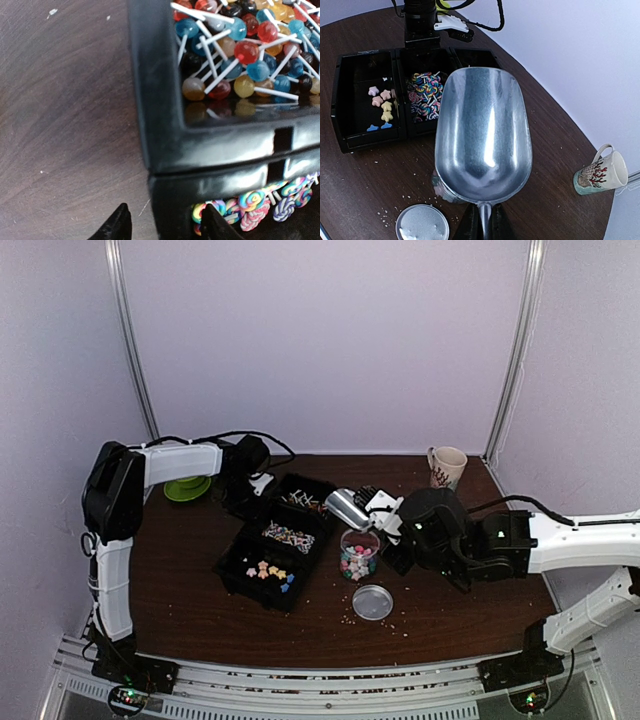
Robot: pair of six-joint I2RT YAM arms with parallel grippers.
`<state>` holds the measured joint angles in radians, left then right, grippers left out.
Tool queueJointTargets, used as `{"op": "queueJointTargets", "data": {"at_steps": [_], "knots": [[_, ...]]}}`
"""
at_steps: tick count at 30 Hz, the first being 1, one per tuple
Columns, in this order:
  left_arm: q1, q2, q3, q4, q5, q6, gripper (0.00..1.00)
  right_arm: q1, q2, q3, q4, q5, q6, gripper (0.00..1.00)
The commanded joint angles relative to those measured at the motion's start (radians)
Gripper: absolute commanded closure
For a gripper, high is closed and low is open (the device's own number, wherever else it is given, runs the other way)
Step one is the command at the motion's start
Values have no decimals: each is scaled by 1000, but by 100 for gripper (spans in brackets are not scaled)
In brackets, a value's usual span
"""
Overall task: Pack the candies
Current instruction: Pick up the plate from the center of the board.
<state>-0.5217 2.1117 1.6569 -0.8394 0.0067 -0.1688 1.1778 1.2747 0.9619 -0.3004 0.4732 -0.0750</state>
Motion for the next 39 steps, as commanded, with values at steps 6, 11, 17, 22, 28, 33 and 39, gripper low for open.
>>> {"op": "queueJointTargets", "data": {"at_steps": [6,11,17,22,28,33,39], "knots": [[4,20,27,2,24,12,65,-3,17,20,-17,-10,14,100],[5,39,29,0,32,12,67,-4,9,26,-19,-11,7,100],[3,44,26,0,27,10,83,-3,18,33,-28,-13,6,100],[4,28,25,-2,22,8,99,-3,20,48,-54,-22,-4,100],[5,-17,15,-13,35,-5,100,-4,23,94,-104,-24,-16,100],[6,-80,-22,-20,86,-21,100,-3,22,115,-125,-31,-17,100],[23,-170,-126,43,288,-77,100,-4,17,133,-142,-40,-17,100]]}}
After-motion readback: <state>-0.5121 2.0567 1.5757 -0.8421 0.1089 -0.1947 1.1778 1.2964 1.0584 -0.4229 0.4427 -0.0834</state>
